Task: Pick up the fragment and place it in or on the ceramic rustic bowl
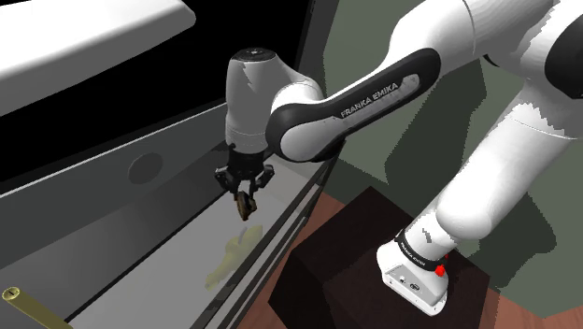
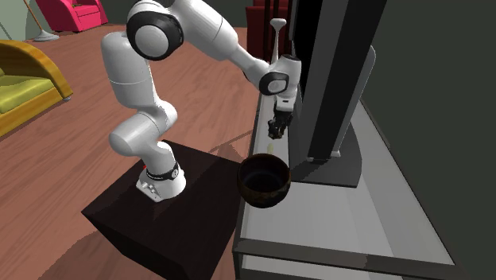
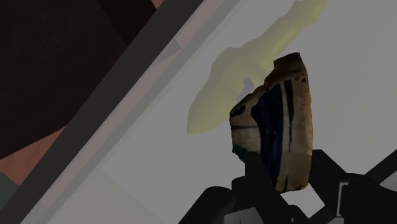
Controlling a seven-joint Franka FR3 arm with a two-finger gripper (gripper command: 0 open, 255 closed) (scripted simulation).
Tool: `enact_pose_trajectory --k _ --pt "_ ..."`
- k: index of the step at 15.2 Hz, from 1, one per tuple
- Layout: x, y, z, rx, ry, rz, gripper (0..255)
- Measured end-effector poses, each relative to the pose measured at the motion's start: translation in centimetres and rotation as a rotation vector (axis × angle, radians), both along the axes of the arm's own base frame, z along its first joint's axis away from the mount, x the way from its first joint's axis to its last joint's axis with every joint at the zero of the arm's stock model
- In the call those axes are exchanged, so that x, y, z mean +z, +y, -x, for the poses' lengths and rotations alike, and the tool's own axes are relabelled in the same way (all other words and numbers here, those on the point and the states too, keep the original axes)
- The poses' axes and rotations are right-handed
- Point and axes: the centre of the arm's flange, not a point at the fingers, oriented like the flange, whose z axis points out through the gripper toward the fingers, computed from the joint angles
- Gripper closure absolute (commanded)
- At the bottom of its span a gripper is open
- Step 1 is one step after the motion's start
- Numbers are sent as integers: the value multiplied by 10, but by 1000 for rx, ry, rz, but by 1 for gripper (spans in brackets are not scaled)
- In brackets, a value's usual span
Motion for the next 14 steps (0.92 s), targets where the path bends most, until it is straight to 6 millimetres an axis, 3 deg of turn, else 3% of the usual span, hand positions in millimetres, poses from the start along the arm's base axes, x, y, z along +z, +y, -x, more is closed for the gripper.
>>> enact_pose_trajectory --k 6,7,9,12,14 --pt "3 -2 0 10 -3 4 255" --pt "5 -1 0 11 -6 5 0" --pt "10 2 6 2 -34 14 0" --pt "20 21 40 -37 -128 52 0" --pt "16 24 47 -48 -146 57 0"
